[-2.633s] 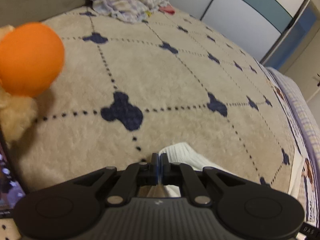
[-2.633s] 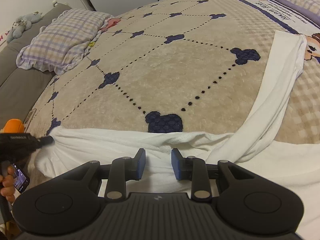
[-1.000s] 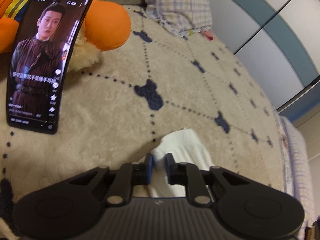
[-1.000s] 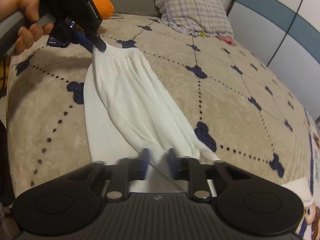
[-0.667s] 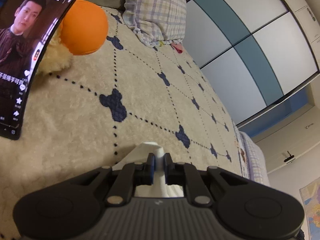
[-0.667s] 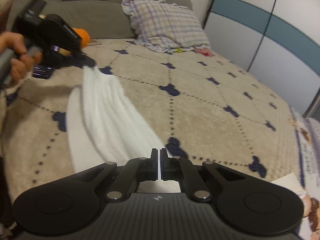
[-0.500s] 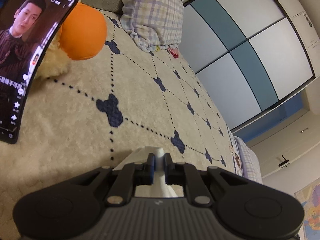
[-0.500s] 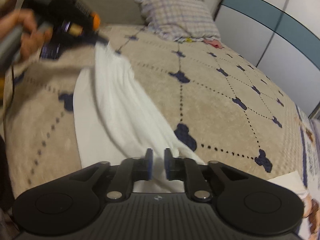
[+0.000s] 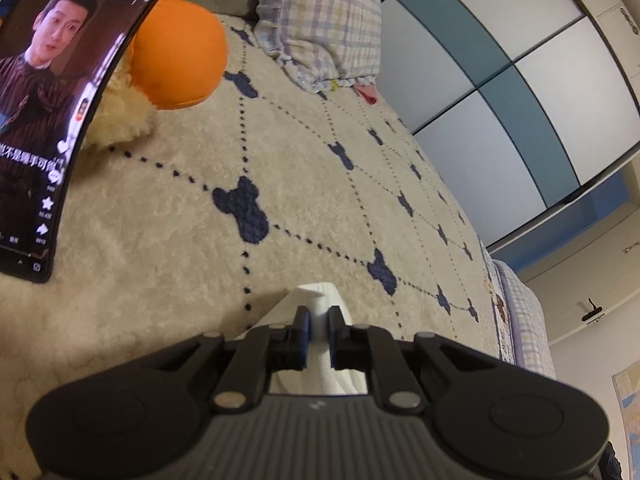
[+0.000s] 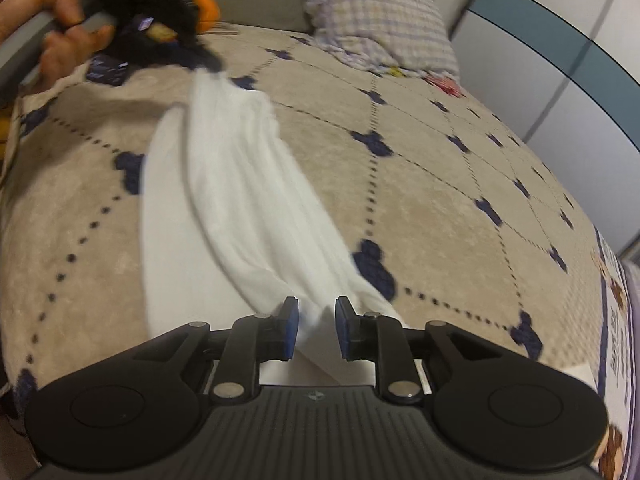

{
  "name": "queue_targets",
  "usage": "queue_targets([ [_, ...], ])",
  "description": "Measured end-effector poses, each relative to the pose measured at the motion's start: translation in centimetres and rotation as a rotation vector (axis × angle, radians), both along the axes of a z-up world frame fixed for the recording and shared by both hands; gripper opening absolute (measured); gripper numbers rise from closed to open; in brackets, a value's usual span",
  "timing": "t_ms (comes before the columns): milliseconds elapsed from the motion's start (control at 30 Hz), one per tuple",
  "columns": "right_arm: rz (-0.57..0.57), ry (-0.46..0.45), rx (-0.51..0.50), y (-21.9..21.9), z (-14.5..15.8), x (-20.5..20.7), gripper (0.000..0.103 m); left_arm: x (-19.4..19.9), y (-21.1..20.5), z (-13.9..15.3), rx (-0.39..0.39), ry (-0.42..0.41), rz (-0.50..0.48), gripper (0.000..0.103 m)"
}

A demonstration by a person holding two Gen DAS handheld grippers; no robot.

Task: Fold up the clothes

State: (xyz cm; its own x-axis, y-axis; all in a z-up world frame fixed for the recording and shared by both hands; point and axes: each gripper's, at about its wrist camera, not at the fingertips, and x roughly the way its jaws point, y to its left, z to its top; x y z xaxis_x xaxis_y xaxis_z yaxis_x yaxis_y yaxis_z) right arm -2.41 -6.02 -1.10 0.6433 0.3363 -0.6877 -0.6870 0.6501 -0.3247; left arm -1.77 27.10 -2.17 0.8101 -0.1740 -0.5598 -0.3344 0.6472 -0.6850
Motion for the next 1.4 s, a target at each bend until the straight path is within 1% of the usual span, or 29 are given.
queue_targets([
  [67, -0.034, -0.008, 0.008, -1.0, 0.3, 0.8, 0.022, 0.0, 0.2, -0.2, -0.004, 0.014, 0.004, 0.009],
  [100, -0.052, 0.001, 0.013, -1.4, 0.4, 1.4, 0.022, 0.0, 0.2, -0.2, -0.006, 0.022, 0.004, 0.009],
  [133, -0.072, 0.035, 0.034, -1.9, 0.4, 2.0, 0.022, 0.0, 0.2, -0.3, -0.008, 0.028, 0.003, 0.009],
  [233, -0.142, 0.261, 0.195, -3.3, 0.0, 4.7, 0.022, 0.1, 0.2, -0.4, -0.010, 0.036, -0.005, 0.009],
  [267, -0.163, 0.307, 0.235, -3.7, -0.2, 5.3, 0.022, 0.1, 0.2, -0.4, -0.010, 0.037, -0.007, 0.009],
  [400, -0.234, 0.434, 0.362, -4.7, -0.8, 7.1, 0.022, -0.1, 0.3, -0.4, -0.008, 0.037, -0.014, 0.009],
  [500, -0.277, 0.526, 0.435, -5.0, -1.6, 8.1, 0.022, -0.2, 0.4, -0.5, -0.008, 0.040, -0.019, 0.009],
  [633, -0.324, 0.587, 0.510, -5.4, -2.2, 8.8, 0.025, -0.3, 0.5, -0.7, -0.011, 0.041, -0.020, 0.009],
  [800, -0.334, 0.599, 0.564, -5.2, -2.6, 9.2, 0.025, -0.5, 0.6, -0.9, -0.019, 0.039, -0.021, 0.009],
  [833, -0.335, 0.611, 0.584, -5.3, -2.7, 9.4, 0.018, -0.5, 0.7, -1.0, -0.020, 0.039, -0.022, 0.009],
  [900, -0.349, 0.671, 0.662, -5.9, -2.8, 9.9, 0.006, -0.6, 0.8, -1.1, -0.023, 0.038, -0.022, 0.009],
  [967, -0.369, 0.725, 0.749, -6.8, -2.8, 10.5, 0.005, -0.7, 0.8, -1.1, -0.026, 0.037, -0.023, 0.009],
  [1067, -0.421, 0.746, 0.876, -8.6, -2.3, 11.3, 0.005, -0.8, 0.9, -1.3, -0.030, 0.036, -0.023, 0.009],
  [1167, -0.485, 0.757, 0.968, -10.1, -2.3, 12.3, 0.004, -1.0, 1.0, -1.5, -0.041, 0.030, -0.024, 0.009],
  [1267, -0.547, 0.765, 0.996, -10.5, -2.8, 13.3, 0.004, -1.2, 1.2, -1.9, -0.057, 0.033, -0.023, 0.009],
  [1400, -0.603, 0.774, 0.982, -10.3, -3.9, 14.3, 0.004, -1.4, 1.3, -2.5, -0.046, 0.055, -0.018, 0.009],
])
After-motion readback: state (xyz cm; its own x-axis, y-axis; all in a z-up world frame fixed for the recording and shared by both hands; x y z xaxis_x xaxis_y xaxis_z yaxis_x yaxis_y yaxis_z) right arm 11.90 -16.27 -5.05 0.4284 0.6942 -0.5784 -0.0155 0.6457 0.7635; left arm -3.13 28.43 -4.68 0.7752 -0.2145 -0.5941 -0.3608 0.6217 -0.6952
